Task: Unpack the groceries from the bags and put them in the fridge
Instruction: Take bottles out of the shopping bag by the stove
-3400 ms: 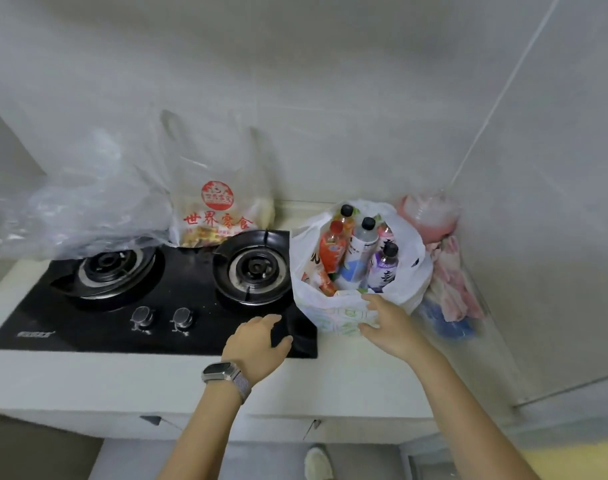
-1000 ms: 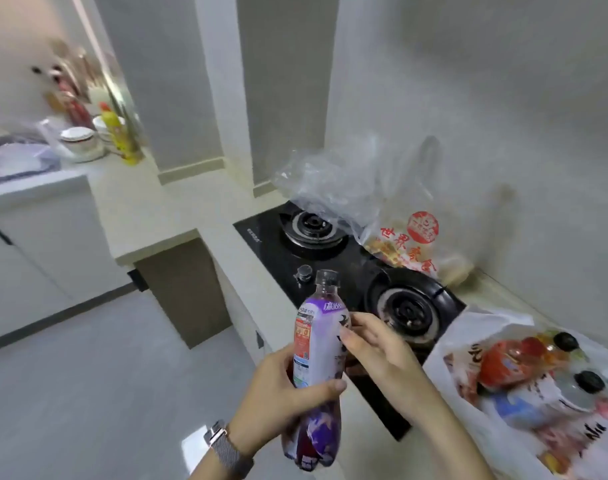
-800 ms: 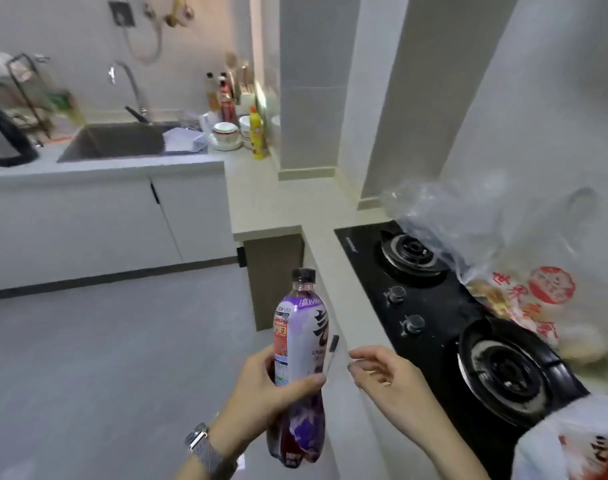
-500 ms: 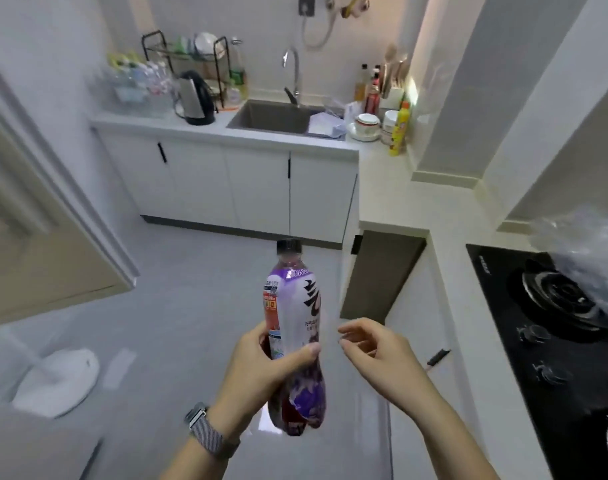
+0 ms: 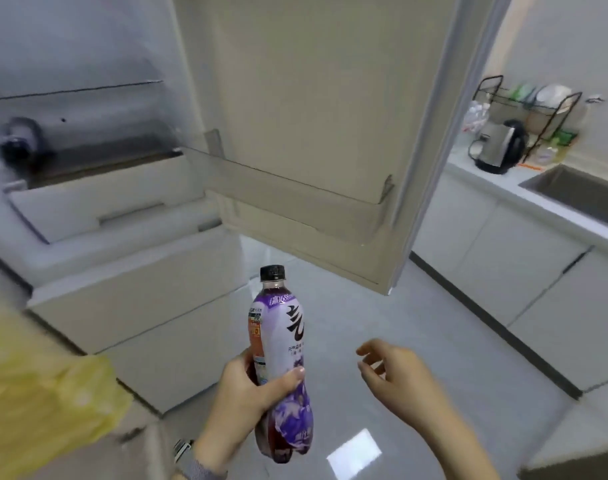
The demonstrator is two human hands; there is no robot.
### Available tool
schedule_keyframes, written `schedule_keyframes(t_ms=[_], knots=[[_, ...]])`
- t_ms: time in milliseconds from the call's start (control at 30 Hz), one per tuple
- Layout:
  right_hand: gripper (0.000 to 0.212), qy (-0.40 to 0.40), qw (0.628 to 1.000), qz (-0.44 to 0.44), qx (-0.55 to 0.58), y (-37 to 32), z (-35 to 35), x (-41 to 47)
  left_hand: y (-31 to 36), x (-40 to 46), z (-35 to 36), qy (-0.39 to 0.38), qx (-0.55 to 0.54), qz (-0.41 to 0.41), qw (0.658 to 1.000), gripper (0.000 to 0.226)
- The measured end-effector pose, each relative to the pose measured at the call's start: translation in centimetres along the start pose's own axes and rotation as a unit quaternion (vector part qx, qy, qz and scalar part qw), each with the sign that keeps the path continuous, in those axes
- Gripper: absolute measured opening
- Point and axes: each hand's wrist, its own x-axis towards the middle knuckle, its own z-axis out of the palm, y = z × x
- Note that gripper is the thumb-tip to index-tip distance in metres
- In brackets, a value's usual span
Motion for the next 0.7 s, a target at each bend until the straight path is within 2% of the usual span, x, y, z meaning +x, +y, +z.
schedule_keyframes(t_ms=[200,367,567,700], knots=[[0.021,-0.062,0.984,-0.162,-0.050,-7.6,1.3,8.0,-0.4,0.5,-6.3,0.195,-0.085,-0.014,0.977,0.080],[0.019,-0.137,0.953,-0.268,-0.021,-16.0,4.6,12.0,-1.7,0.4,-11.3,0.270,-0.144,-0.028,0.952,0.101],[0.021,-0.181,0.934,-0.308,0.010,-25.7,10.2,16.2,-1.4,2.5,-19.2,0.325,-0.125,-0.001,0.938,0.075],[0.023,-0.180,0.928,-0.326,-0.023,-29.8,12.0,19.2,-0.6,5.4,-23.9,0.349,-0.119,0.007,0.929,0.065]])
